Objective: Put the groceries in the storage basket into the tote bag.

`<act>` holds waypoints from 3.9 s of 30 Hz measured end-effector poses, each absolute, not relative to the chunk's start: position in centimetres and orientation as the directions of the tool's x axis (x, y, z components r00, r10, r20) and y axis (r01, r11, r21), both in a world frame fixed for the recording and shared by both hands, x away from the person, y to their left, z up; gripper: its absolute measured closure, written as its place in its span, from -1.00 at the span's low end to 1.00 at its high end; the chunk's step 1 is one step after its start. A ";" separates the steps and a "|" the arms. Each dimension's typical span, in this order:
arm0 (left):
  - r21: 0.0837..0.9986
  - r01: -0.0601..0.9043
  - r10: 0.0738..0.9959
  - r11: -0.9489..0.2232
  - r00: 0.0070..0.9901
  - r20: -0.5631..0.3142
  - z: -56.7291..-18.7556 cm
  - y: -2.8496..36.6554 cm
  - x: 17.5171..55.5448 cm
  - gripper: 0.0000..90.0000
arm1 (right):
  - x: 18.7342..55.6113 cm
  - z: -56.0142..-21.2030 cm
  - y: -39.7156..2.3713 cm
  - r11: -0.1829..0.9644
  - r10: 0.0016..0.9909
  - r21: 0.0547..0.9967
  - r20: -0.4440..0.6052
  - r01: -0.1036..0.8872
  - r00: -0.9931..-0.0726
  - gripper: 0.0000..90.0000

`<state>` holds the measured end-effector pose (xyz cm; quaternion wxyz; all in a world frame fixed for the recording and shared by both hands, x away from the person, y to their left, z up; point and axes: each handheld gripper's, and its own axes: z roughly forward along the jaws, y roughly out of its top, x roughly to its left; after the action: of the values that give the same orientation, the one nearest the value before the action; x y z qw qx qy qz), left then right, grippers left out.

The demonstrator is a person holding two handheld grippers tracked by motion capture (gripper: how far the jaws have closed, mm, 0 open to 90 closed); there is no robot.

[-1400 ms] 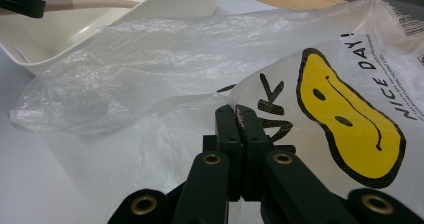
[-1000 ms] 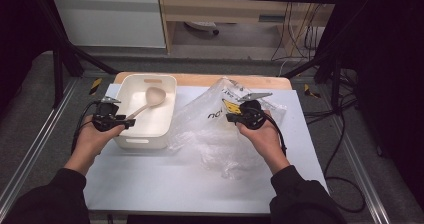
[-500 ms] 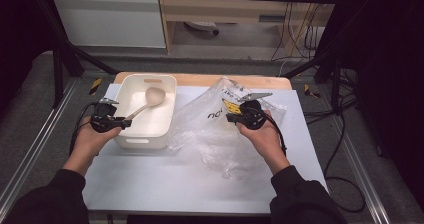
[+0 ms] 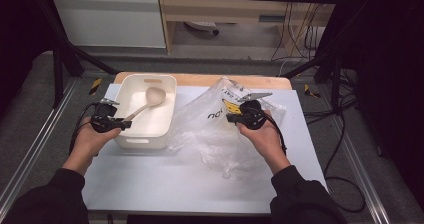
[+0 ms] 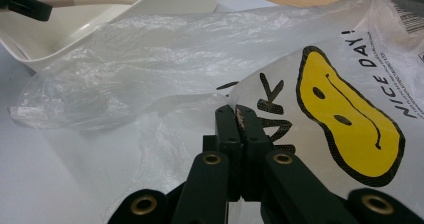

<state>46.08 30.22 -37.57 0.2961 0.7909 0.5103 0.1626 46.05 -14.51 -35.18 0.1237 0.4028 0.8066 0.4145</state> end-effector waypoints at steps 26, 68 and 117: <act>0.637 0.696 0.903 -0.332 0.430 0.000 -37.6 29.8 46.1 0.53 | 46.1 -35.2 -14.8 0.330 0.754 0.764 0.140 0.554 -0.642 1.00; 0.793 0.469 0.750 -0.388 0.661 -0.025 -31.7 26.6 36.9 0.53 | 46.2 -35.1 -14.4 0.331 0.733 0.764 0.161 0.554 -0.661 1.00; 0.754 0.442 0.612 -0.486 0.788 -0.068 -37.2 21.0 30.4 0.53 | 46.2 -35.3 -14.2 0.343 0.732 0.758 0.155 0.555 -0.664 1.00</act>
<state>30.38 21.05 -37.18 0.4029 0.8555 0.3079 0.1052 46.24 -14.24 -35.27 0.1066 0.3958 0.8124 0.4147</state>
